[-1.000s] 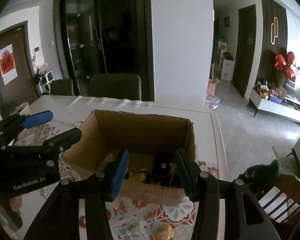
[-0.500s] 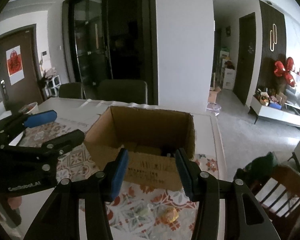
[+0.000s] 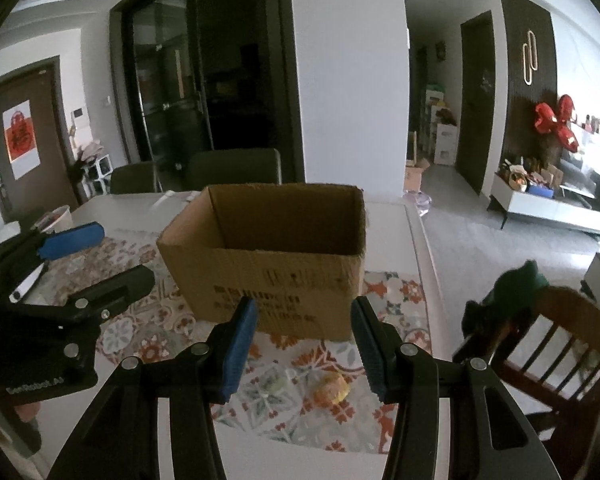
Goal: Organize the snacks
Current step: 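Move both tools back toward the yellow candy and small white candy, then close the right tool on the yellow-wrapped candy while the left tool grasps the white candy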
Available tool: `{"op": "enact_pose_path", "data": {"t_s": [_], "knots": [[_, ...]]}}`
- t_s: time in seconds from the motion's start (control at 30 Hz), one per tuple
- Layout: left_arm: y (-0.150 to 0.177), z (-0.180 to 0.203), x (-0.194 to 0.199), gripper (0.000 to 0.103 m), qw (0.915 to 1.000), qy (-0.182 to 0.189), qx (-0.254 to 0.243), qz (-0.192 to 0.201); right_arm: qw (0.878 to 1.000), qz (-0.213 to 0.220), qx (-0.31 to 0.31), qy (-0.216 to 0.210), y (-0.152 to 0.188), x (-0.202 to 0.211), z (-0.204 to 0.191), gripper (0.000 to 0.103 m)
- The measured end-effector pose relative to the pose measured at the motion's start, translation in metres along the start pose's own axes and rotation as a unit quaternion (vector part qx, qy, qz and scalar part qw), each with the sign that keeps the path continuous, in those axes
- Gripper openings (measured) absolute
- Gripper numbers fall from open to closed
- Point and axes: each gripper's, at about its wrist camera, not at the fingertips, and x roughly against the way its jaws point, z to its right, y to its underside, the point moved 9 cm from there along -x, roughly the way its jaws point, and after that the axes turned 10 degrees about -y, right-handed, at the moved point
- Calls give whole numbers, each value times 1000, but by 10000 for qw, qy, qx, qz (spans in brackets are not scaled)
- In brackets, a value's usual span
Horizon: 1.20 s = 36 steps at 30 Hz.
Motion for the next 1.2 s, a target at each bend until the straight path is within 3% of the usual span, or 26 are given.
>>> {"op": "enact_pose_path", "data": {"t_s": [0.87, 1.2], "knots": [[84, 61, -58, 76, 9945, 595, -312, -805, 9960, -593, -659, -113, 82, -46, 37, 50], [109, 76, -83, 69, 9893, 889, -307, -1115, 9918, -810, -970, -188, 104, -71, 49, 50]]}}
